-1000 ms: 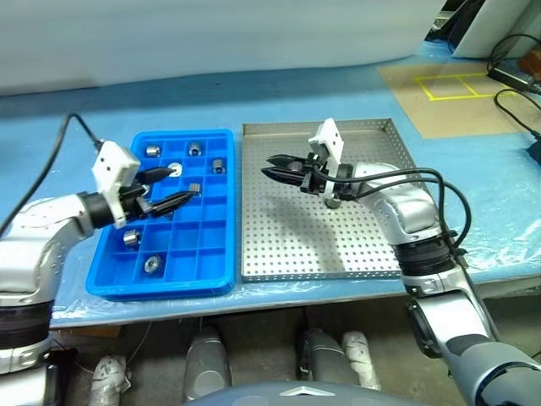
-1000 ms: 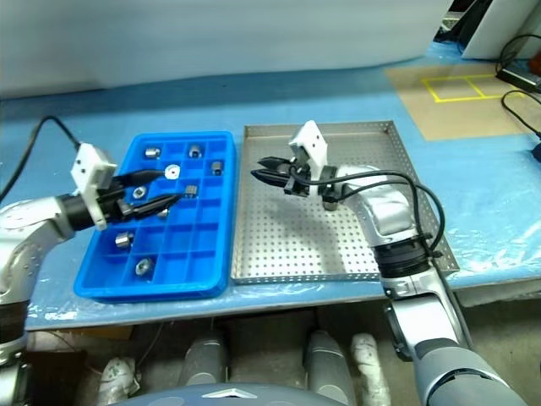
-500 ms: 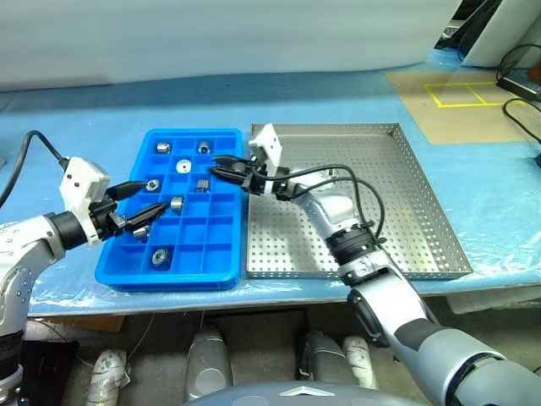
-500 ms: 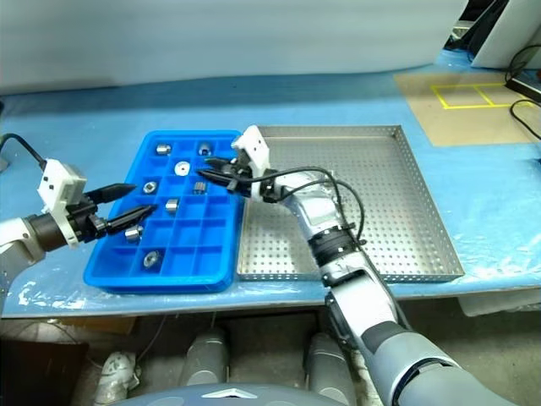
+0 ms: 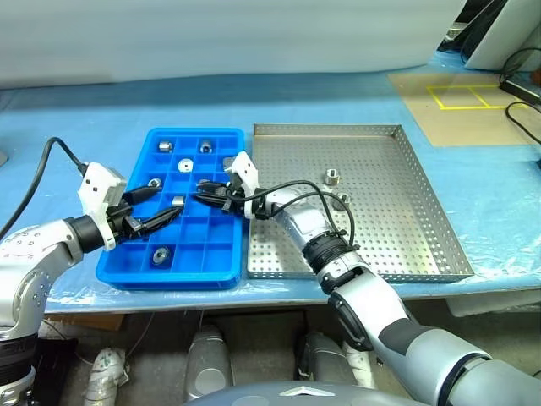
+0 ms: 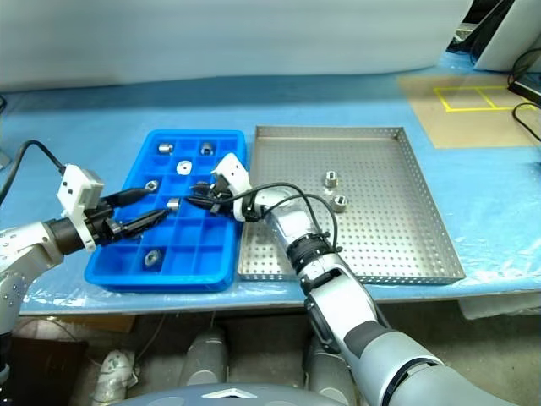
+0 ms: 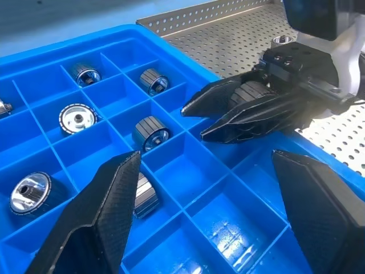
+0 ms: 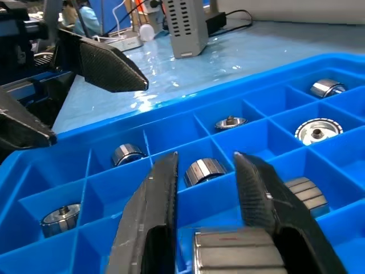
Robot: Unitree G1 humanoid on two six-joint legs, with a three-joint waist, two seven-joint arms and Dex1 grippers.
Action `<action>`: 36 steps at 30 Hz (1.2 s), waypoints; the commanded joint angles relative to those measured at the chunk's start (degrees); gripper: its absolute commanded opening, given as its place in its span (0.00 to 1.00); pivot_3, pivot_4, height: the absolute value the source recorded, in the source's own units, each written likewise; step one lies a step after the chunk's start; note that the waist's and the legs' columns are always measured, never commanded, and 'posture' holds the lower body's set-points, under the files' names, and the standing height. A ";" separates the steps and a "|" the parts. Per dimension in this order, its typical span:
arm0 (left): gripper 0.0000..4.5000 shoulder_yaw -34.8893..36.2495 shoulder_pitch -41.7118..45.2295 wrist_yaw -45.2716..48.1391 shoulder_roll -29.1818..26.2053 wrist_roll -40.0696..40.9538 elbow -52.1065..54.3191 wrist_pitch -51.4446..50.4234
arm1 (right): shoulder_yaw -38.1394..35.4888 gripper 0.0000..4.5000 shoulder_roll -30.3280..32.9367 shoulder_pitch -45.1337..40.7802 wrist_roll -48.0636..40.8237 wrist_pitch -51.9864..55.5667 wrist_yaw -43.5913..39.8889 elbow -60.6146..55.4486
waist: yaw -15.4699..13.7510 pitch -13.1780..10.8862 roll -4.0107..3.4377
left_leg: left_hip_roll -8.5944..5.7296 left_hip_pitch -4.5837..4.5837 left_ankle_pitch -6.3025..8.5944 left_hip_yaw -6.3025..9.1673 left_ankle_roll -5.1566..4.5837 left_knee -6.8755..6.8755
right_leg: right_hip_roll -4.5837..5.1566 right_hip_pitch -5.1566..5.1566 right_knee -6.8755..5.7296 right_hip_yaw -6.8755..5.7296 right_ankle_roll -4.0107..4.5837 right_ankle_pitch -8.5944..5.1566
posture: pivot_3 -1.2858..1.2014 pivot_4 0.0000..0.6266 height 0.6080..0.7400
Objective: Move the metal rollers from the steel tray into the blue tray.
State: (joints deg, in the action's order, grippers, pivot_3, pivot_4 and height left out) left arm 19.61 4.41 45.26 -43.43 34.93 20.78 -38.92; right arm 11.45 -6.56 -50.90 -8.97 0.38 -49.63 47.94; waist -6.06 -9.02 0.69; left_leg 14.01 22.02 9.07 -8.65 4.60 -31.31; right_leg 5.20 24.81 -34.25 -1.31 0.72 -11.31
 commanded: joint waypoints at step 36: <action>0.86 -13.29 10.73 -1.32 7.78 -5.93 -8.20 7.26 | -15.80 0.97 3.35 -1.98 -29.39 45.65 3.70 -35.36 | 0.15 0.03 0.04 | 0.24 -0.20 -0.28 0.14 0.33 0.01 | -0.11 -0.04 -0.48 0.03 0.25 -0.16 | 0.57 0.24 1.00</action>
State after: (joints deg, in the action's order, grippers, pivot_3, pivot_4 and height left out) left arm 6.33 12.93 44.93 -36.04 30.02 12.53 -34.06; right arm -2.90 -2.89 -51.79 -33.65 40.83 -46.98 16.39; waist -5.91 -9.00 0.73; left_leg 14.25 21.81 8.77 -8.51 4.98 -31.27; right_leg 5.09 24.76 -34.74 -1.28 0.97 -11.47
